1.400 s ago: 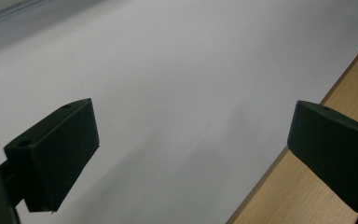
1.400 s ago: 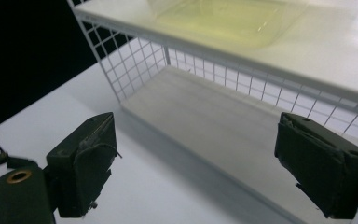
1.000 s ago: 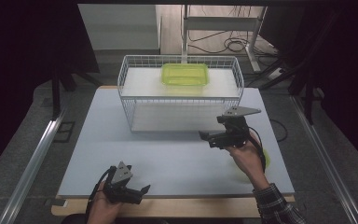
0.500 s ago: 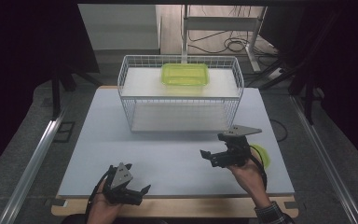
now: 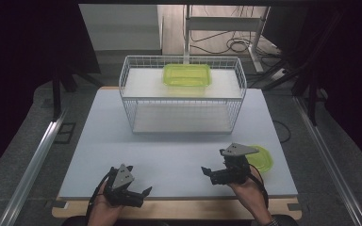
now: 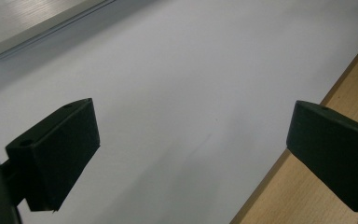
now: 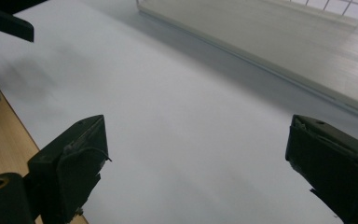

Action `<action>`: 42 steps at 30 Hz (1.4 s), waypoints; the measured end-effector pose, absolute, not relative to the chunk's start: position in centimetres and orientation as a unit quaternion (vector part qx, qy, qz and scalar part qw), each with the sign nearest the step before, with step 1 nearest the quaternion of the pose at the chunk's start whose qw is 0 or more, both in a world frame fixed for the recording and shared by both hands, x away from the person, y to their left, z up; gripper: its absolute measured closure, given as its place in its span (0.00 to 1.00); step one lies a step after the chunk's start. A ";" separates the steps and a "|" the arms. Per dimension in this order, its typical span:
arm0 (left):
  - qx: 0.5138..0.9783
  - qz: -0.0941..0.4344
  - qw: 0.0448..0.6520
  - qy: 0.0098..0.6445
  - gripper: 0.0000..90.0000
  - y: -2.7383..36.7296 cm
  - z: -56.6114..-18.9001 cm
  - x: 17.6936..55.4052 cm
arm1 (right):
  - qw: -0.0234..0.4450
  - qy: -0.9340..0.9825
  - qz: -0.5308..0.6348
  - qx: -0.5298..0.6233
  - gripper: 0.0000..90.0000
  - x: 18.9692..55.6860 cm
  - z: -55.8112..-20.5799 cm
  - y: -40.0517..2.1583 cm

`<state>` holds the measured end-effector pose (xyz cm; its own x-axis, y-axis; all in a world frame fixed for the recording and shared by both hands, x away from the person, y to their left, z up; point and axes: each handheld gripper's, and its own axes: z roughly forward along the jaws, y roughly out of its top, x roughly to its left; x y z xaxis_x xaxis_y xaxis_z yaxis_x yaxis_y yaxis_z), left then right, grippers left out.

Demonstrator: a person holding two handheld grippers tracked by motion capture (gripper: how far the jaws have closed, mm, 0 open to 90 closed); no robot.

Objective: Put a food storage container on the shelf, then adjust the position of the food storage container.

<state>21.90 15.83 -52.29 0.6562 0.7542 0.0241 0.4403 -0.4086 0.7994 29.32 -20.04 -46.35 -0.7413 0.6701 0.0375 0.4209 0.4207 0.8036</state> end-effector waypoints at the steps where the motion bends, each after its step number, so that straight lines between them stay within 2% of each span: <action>1: 0.817 0.196 0.402 0.365 0.02 15.8 -52.3 21.9 | 0.146 0.830 0.425 0.330 0.06 29.2 -46.6 -20.1; 10: 0.817 0.198 0.402 0.364 0.02 15.8 -52.4 21.9 | 0.132 0.845 0.392 0.340 0.06 28.5 -49.0 -20.8; 19: 0.818 0.195 0.401 0.363 0.01 15.7 -52.5 22.0 | 0.132 0.835 0.395 0.359 0.04 28.8 -48.5 -21.1; 20: 0.819 0.195 0.401 0.362 0.01 15.7 -52.5 22.0 | 0.130 0.835 0.386 0.370 0.13 29.0 -48.2 -21.2; 22: 0.819 0.195 0.400 0.361 0.01 15.7 -52.5 22.0 | 0.134 0.833 0.381 0.378 0.26 29.2 -47.7 -21.5; 23: 0.820 0.195 0.400 0.360 0.01 15.6 -52.5 22.0 | 0.134 0.833 0.381 0.378 0.26 29.2 -47.7 -21.5; 24: 0.820 0.195 0.399 0.360 0.01 15.6 -52.5 22.0 | 0.128 0.830 0.387 0.380 0.39 29.4 -47.3 -22.0; 26: 0.821 0.194 0.398 0.360 0.01 15.6 -52.5 22.0 | 0.136 0.830 0.383 0.380 0.51 29.6 -47.0 -22.4; 27: 0.821 0.194 0.398 0.360 0.01 15.6 -52.5 22.0 | 0.144 0.831 0.379 0.381 0.55 29.6 -46.9 -22.7; 28: 0.821 0.194 0.398 0.360 0.01 15.6 -52.5 22.0 | 0.144 0.831 0.379 0.381 0.55 29.6 -46.9 -22.7; 29: 0.821 0.194 0.398 0.360 0.01 15.6 -52.5 22.0 | 0.163 0.828 0.371 0.387 0.67 29.8 -46.7 -23.3; 30: 0.821 0.194 0.398 0.360 0.01 15.6 -52.5 22.0 | 0.163 0.828 0.371 0.387 0.67 29.8 -46.7 -23.3; 31: 0.822 0.195 0.396 0.360 0.01 15.6 -52.5 22.0 | 0.177 0.822 0.370 0.395 0.75 30.1 -46.4 -24.2; 32: 0.822 0.195 0.396 0.360 0.01 15.6 -52.6 22.0 | 0.186 0.818 0.370 0.399 0.79 30.2 -46.2 -24.8; 33: 0.822 0.195 0.396 0.360 0.01 15.6 -52.6 22.0 | 0.186 0.818 0.370 0.399 0.79 30.2 -46.2 -24.8; 34: 0.822 0.195 0.395 0.360 0.01 15.6 -52.6 22.0 | 0.193 0.809 0.372 0.412 0.88 30.5 -45.8 -26.0; 36: 0.822 0.195 0.395 0.360 0.01 15.6 -52.6 22.1 | 0.197 0.804 0.373 0.419 0.91 30.6 -45.7 -26.6; 37: 0.821 0.194 0.396 0.362 0.01 15.7 -52.6 22.1 | 0.205 0.795 0.372 0.432 0.99 30.9 -45.5 -28.0; 42: 0.823 0.195 0.393 0.362 0.01 15.7 -52.6 22.1 | 0.220 0.778 0.363 0.464 0.99 31.6 -45.5 -30.7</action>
<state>22.09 15.65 -52.62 0.6624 0.7483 0.0359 0.4429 -0.4298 0.7868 31.59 -30.69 -45.49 -0.4732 0.8810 -0.0059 0.5610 0.3064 0.7690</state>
